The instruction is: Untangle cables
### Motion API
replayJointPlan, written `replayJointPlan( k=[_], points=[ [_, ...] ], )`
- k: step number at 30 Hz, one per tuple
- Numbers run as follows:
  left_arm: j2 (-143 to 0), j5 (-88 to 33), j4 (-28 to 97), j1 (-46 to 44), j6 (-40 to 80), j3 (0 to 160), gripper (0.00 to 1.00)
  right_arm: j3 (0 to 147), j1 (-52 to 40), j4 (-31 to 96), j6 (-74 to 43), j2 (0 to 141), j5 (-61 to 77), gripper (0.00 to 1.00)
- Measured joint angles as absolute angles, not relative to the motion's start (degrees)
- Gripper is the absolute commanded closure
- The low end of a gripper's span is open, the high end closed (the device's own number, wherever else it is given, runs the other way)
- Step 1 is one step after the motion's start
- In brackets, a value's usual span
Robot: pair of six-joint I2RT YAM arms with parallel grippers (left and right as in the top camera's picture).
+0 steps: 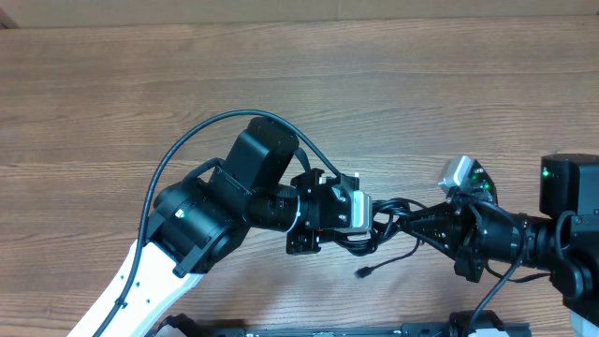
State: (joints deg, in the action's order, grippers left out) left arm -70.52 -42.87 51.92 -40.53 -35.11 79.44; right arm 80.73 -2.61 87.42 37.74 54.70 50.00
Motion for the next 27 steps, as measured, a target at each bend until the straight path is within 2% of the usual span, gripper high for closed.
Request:
replayJointPlan(
  k=[1,4,9,14,18,27],
  points=[
    [-70.5,-42.9,51.9,-40.5,-35.1,79.4,0.41,80.7,-2.6,87.5,37.7,54.7,50.0,0.96],
    [-70.5,-43.1,52.0,-40.5,-34.2,79.4,0.01,80.7,-2.6,87.5,37.7,54.7,49.4,0.96],
    [-70.5,-33.4,51.9,-40.5,-24.4,79.5,0.0,80.7,-2.6,87.6,37.5,54.7,45.3,0.96],
    [-68.6,-21.1,51.3,-38.4,-5.7,79.5,0.0,80.7,-2.6,87.4,37.0,54.7,42.2,0.96],
    [-65.8,-19.0,50.6,-33.8,5.3,79.5,0.0,80.7,-2.6,87.0,36.8,54.7,41.6,0.96],
    [-65.5,-24.0,50.6,-33.6,11.7,79.5,0.0,80.7,-2.6,82.9,34.5,54.7,41.6,0.96]
  ],
)
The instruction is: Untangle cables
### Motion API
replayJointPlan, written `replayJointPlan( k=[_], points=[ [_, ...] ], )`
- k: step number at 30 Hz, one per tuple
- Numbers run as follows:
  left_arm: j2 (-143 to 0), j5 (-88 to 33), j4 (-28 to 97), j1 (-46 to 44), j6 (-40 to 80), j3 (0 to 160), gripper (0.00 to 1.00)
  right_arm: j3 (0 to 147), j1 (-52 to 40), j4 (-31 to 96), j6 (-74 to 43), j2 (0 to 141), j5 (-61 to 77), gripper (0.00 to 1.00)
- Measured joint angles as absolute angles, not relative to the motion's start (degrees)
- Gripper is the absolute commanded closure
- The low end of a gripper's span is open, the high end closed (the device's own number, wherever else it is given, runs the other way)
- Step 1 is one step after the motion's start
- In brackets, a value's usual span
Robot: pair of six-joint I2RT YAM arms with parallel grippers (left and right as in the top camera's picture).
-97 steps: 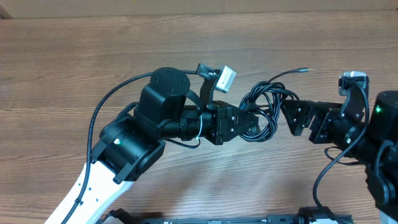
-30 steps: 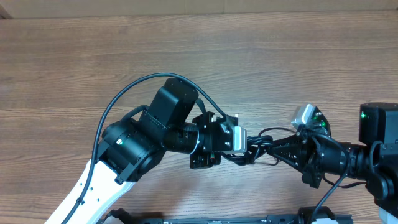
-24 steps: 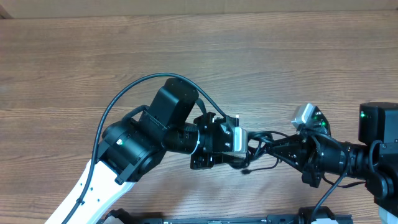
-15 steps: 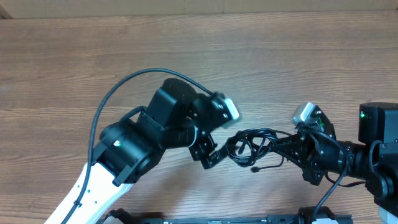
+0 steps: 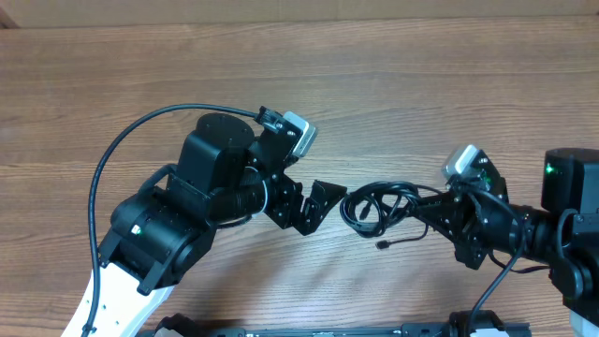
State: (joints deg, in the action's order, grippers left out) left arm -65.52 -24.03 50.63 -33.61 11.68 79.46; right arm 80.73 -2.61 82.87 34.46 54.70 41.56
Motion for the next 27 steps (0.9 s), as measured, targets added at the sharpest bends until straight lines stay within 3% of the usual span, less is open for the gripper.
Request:
replayJointPlan(
  k=[6,17,27],
  points=[
    [-65.5,-25.5,50.6,-33.6,14.6,79.5,0.0,80.7,-2.6,77.9,30.6,54.7,43.2,0.96],
    [-65.5,-26.1,50.8,-29.1,27.0,79.5,0.0,80.8,-2.6,66.2,11.2,57.6,44.3,0.96],
    [-65.5,-30.1,47.7,-29.1,36.6,79.4,0.01,80.8,-2.6,65.5,9.0,58.0,48.4,0.96]
  ],
)
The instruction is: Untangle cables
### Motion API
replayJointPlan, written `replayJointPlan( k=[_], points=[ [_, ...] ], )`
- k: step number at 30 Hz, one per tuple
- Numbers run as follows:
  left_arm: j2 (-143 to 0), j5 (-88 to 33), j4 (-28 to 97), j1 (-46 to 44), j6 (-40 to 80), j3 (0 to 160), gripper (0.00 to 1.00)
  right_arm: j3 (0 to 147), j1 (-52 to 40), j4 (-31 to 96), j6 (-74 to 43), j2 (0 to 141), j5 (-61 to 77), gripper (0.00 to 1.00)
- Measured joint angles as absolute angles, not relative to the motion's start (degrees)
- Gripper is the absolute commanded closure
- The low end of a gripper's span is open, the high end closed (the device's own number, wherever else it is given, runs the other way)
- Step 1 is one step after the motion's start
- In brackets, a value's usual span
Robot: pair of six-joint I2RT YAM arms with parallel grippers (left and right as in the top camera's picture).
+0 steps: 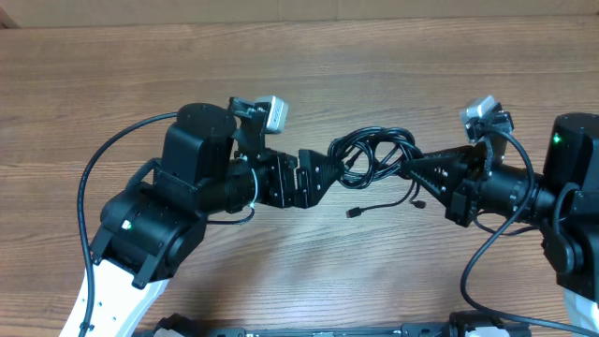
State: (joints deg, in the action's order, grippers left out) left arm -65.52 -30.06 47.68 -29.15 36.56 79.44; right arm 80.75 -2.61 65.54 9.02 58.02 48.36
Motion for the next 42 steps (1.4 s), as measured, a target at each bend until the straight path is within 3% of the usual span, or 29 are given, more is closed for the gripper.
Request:
replayJointPlan(
  k=[2,6,8,13,19,20,22,23,26,27,28,29,30,42],
  points=[
    [-65.5,-30.5,46.6,-29.1,37.8,79.5,0.15,80.8,-2.6,65.6,9.8,58.0,50.3,0.96],
    [-65.5,-32.0,46.2,-29.1,39.2,79.5,0.67,80.8,-2.6,65.4,12.3,58.0,54.1,0.96],
    [-65.5,-33.0,46.0,-29.1,39.6,79.5,0.76,80.8,-2.6,65.4,13.1,58.0,55.2,0.96],
    [-65.5,-34.9,46.0,-29.1,40.1,79.5,0.8,80.8,-2.6,65.4,13.6,58.0,56.6,0.96],
    [-65.5,-36.7,46.0,-29.5,40.2,79.5,0.56,80.8,-2.6,65.4,13.6,58.0,59.2,0.96],
    [-65.5,-36.9,45.5,-30.2,40.3,79.5,0.59,80.8,-2.6,65.4,13.6,58.0,59.7,0.96],
    [-65.5,-36.9,44.7,-31.2,40.2,79.5,0.9,80.8,-2.6,65.6,13.6,58.0,60.3,0.96],
    [-65.5,-36.9,44.6,-31.4,40.0,79.5,0.96,80.7,-2.6,65.7,13.6,58.0,60.3,0.96],
    [-65.5,-37.3,44.5,-31.5,39.6,79.5,0.96,80.7,-2.6,66.5,13.6,58.0,60.0,0.96],
    [-65.5,-37.3,44.5,-31.5,39.4,79.5,0.96,80.8,-2.6,66.5,13.6,58.0,59.9,0.86],
    [-65.5,-37.3,44.5,-31.5,39.2,79.5,0.96,80.7,-2.6,66.6,13.6,58.0,59.9,0.62],
    [-65.5,-37.4,44.5,-31.5,39.0,79.5,0.96,80.8,-2.6,66.7,13.6,58.0,59.5,0.2],
    [-65.5,-37.3,44.6,-31.5,38.8,79.5,0.96,80.8,-2.6,67.0,13.6,58.0,59.1,0.0],
    [-65.5,-22.8,44.8,-31.5,38.1,79.4,0.96,80.8,-2.6,70.9,-5.7,58.0,44.3,0.0]
  ],
)
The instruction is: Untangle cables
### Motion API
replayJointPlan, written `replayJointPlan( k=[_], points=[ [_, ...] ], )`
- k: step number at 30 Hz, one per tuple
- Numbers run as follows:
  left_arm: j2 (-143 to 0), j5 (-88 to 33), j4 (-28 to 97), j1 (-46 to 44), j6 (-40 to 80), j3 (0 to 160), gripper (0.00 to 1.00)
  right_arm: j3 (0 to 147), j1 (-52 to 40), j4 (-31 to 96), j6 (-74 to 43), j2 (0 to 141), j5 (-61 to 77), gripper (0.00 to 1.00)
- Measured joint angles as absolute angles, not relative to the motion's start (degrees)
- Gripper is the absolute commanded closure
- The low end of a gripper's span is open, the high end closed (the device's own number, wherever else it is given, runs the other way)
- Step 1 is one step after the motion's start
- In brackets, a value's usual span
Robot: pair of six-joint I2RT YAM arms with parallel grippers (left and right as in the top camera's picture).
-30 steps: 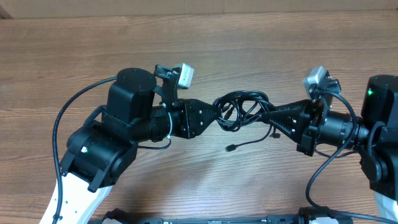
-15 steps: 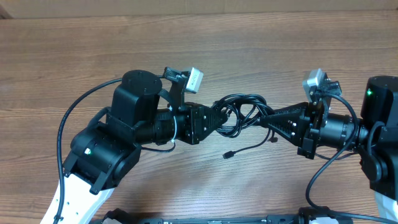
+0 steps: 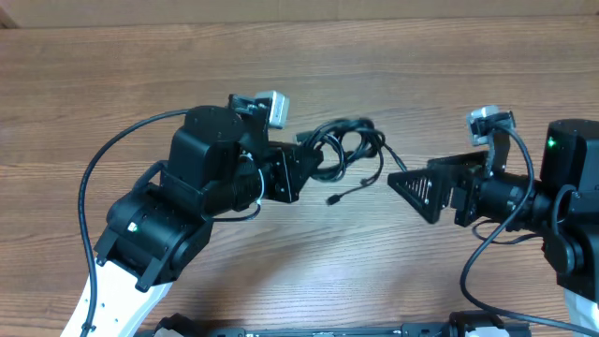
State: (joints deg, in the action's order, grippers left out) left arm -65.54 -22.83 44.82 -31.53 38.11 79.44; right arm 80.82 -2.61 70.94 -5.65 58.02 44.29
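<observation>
A bundle of black cables (image 3: 354, 148) hangs in tangled loops at the middle of the wooden table (image 3: 112, 84). My left gripper (image 3: 311, 161) is shut on the bundle's left side. One loose plug end (image 3: 332, 199) dangles below the loops. A thin strand (image 3: 393, 159) runs from the bundle down to the right, up to the tip of my right gripper (image 3: 393, 178). That gripper points left, apart from the loops. Whether it pinches the strand does not show.
The left arm's own cable (image 3: 98, 178) arcs over the table at the left. Both arm bases (image 3: 562, 215) fill the lower corners. A dark rail (image 3: 318, 329) lies along the front edge.
The bundle has moved left and slightly up with my left gripper. My right gripper, which was at the bundle's right side, now sits lower and apart from the loops, with only a thin strand reaching it.
Both grippers met at the bundle low on the table. Then the left gripper stood open to the bundle's left while the right held it. Then both were at the bundle, higher up. Now the left holds the loops and the right is apart.
</observation>
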Motion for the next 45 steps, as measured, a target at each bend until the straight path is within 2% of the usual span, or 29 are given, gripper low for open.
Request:
replayJointPlan(
  k=[5,10,12,14,25,31,37,43,45],
  points=[
    [-65.6,-20.8,39.4,-32.8,38.9,79.4,0.96,80.8,-2.6,67.9,-14.3,58.0,51.2,0.13],
    [-65.6,-14.4,37.4,-39.7,39.0,79.4,0.96,80.8,-2.6,66.8,-15.9,58.0,55.7,0.15],
    [-65.7,-11.0,35.9,-43.0,39.0,79.4,0.96,80.8,-2.6,66.8,-16.1,58.0,56.1,0.24],
    [-66.0,-8.7,34.0,-45.0,39.0,79.4,0.96,80.8,-2.6,66.8,-16.4,58.0,56.4,0.28],
    [-72.3,-6.2,27.3,-47.2,42.0,79.4,0.96,80.8,-2.6,66.9,-14.7,58.0,56.0,0.32],
    [-72.3,-7.4,27.2,-47.2,42.1,79.4,0.96,80.8,-2.6,68.2,-13.4,58.3,46.9,0.33],
    [-72.3,-11.0,27.1,-47.2,42.1,79.4,0.96,80.8,-2.6,67.9,-12.6,58.3,44.9,0.44],
    [-72.3,-12.5,27.1,-47.2,42.1,79.4,0.96,80.8,-2.6,67.7,-12.2,58.3,46.1,0.47],
    [-72.3,-12.9,27.1,-47.3,42.1,79.4,0.96,80.8,-2.6,67.6,-11.9,58.3,46.7,0.53]
  ],
)
